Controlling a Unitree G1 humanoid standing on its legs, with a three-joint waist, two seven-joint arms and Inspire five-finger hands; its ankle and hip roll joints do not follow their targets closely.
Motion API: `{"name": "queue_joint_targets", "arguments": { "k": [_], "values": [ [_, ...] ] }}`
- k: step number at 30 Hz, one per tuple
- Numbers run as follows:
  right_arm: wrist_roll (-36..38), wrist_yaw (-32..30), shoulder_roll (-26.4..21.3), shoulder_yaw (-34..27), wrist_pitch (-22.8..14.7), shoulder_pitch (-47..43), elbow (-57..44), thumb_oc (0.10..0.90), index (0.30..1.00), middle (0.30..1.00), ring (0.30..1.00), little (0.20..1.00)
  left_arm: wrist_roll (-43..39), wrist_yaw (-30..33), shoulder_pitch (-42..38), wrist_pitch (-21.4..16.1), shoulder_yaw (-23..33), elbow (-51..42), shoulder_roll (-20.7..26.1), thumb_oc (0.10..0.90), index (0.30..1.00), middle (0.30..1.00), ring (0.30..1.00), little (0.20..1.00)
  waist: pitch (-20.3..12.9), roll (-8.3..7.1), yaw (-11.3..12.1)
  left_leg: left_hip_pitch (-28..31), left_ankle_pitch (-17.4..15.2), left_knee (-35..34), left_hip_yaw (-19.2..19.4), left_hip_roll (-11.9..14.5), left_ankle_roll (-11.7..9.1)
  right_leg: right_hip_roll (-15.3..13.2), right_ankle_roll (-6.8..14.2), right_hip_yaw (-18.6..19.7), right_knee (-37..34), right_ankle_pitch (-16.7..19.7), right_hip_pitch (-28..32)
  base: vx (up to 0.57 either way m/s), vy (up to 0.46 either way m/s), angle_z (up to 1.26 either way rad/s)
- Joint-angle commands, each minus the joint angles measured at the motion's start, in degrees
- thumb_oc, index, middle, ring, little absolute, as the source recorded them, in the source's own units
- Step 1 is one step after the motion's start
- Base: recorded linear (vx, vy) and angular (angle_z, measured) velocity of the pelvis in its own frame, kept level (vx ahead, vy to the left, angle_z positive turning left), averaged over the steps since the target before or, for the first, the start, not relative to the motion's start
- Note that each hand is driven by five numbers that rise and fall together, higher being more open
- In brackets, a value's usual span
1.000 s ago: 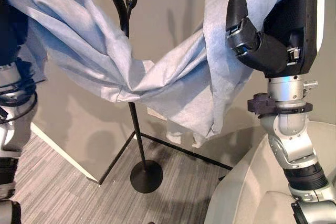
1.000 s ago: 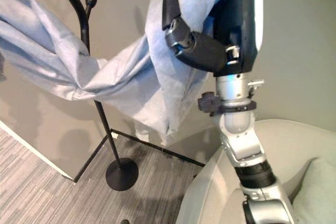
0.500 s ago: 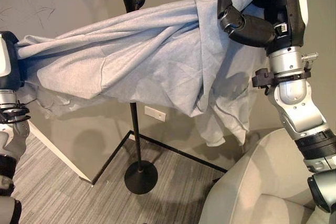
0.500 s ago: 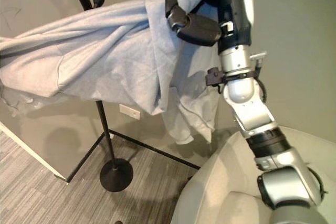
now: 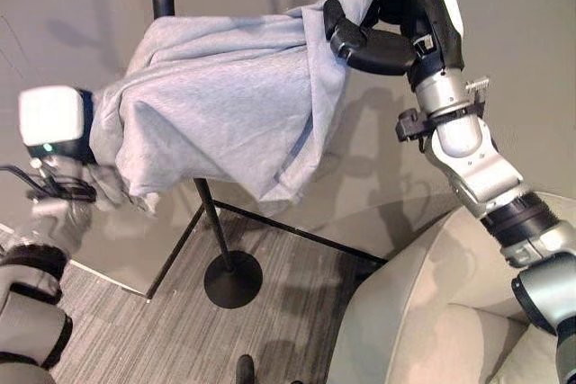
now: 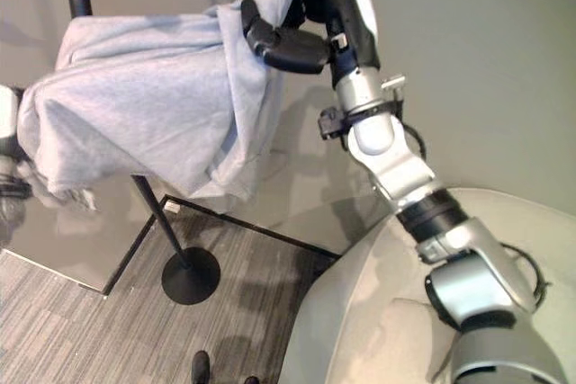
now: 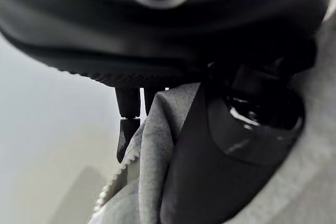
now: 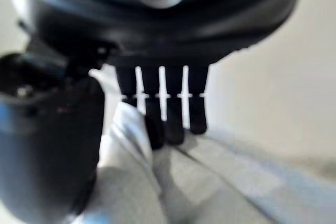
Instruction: Hang the clothes on the sofa on the clothes rack.
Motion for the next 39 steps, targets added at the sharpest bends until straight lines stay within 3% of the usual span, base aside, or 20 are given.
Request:
{"name": "queue_joint_targets", "arguments": {
  "k": [1, 2, 11, 22, 27, 28, 34, 35, 36, 39],
  "values": [
    [2.65, 1.6, 0.18, -4.48, -5.2, -1.9, 1.59, 0.565, 0.547, 0.547, 0.547, 0.547, 3.66, 2.66, -2.47, -1.38, 1.12, 1.48, 0.27, 0.4, 0.3, 0.3, 0.3, 0.3, -5.54, 0.53, 1.76, 4.37, -7.7, 0.12, 4.71, 2.77, -3.99, -5.6, 5.23, -0.46, -4.48, 3.14, -0.41, 0.01, -0.019, 0.06],
    [3.22, 2.48, 1.3, -5.29, -5.36, 0.37, -0.01, 0.8, 0.9, 0.9, 0.9, 0.9, 3.67, 2.41, -0.68, -1.52, 2.13, 0.52, -1.06, 0.4, 0.3, 0.3, 0.3, 0.3, -5.52, 0.56, 1.75, 4.49, -7.84, 0.12, 4.65, 2.77, -3.94, -5.6, 5.16, -0.37, -4.51, 3.05, -0.35, 0.0, 0.0, 0.0],
    [5.58, 8.62, 8.13, -5.12, -5.21, 13.9, -5.07, 0.8, 0.9, 0.9, 0.9, 0.9, 0.38, 2.27, 8.33, -3.25, 4.64, -0.93, -13.06, 0.4, 0.3, 0.3, 0.3, 0.3, -5.25, 0.66, 1.15, 6.02, -8.36, 0.12, 5.0, 2.78, -3.63, -5.52, 4.77, 0.08, -4.55, 2.89, 0.68, 0.0, -0.003, 0.02],
    [2.76, 15.29, 8.15, 0.38, -2.81, 23.36, -5.53, 0.8, 0.9, 0.9, 0.9, 0.9, -0.9, 1.21, 11.39, -5.06, 0.9, 6.21, -20.39, 0.4, 0.3, 0.3, 0.3, 0.3, -5.1, 1.01, -0.08, 6.97, -8.24, 0.12, 5.83, 3.07, -3.67, -5.41, 4.72, 0.66, -4.52, 3.19, 1.12, -0.03, -0.003, -0.06],
    [-0.92, 16.41, 4.74, 2.77, -1.53, 24.77, -5.68, 0.8, 0.9, 0.9, 0.9, 0.9, -4.66, 2.14, 11.64, -6.37, 1.16, 7.39, -22.97, 0.4, 0.3, 0.3, 0.3, 0.3, -5.04, 1.02, -0.71, 6.98, -8.09, 0.12, 5.16, 3.05, -3.54, -5.09, 4.71, 1.93, -4.25, 3.47, 0.46, -0.06, 0.002, -0.04],
    [-1.57, 16.41, 3.54, 2.68, -1.38, 25.29, -6.15, 0.8, 0.9, 0.9, 0.9, 0.9, -6.98, 2.27, 12.44, -7.59, 1.77, 5.97, -23.84, 0.8, 0.9, 0.9, 0.9, 0.9, -5.06, 1.06, -0.87, 7.02, -8.08, 0.12, 4.37, 2.84, -3.43, -4.83, 4.59, 2.74, -4.21, 3.61, 0.2, -0.06, 0.007, -0.05],
    [-1.41, 15.92, 2.09, 0.7, -1.1, 27.38, -6.41, 0.8, 0.9, 0.9, 0.9, 0.9, -19.61, -0.53, 15.55, -10.93, 5.45, -0.7, -27.77, 0.8, 0.9, 0.9, 0.9, 0.9, -5.15, 1.17, -1.05, 7.09, -7.93, 0.12, 3.53, 2.56, -3.11, -4.54, 4.35, 4.0, -4.16, 3.94, 0.01, -0.03, 0.008, -0.09],
    [-0.26, 15.58, 2.52, -0.74, -0.67, 29.42, -5.91, 0.8, 0.9, 0.9, 0.9, 0.9, -37.4, -4.35, 17.15, -15.32, 7.88, -5.24, -31.54, 0.8, 0.9, 0.9, 0.9, 0.9, -5.38, 1.41, -1.37, 7.11, -7.83, 0.12, 3.59, 2.46, -2.83, -4.36, 4.19, 4.63, -4.08, 4.2, -0.21, -0.04, 0.008, -0.04],
    [-0.25, 15.58, 2.52, -0.75, -0.65, 29.47, -5.95, 0.8, 0.9, 0.9, 0.9, 0.9, -37.52, -4.45, 17.2, -15.32, 7.9, -5.26, -31.49, 0.8, 0.9, 0.9, 0.9, 0.9, -5.4, 1.41, -1.36, 7.14, -7.85, 0.12, 3.61, 2.47, -2.83, -4.36, 4.19, 4.65, -4.08, 4.19, -0.19, -0.05, 0.013, -0.07],
    [1.09, 16.07, 4.0, -1.8, -0.23, 31.96, -4.67, 0.8, 0.9, 0.9, 0.9, 0.9, -49.27, -11.11, 19.51, -17.46, 8.95, -4.82, -33.8, 0.8, 0.9, 0.9, 0.9, 0.9, -5.63, 1.59, -1.49, 7.44, -7.79, 0.12, 3.93, 2.39, -2.63, -4.25, 4.04, 4.95, -4.01, 4.31, -0.07, -0.03, 0.008, -0.18]
  ]
}}
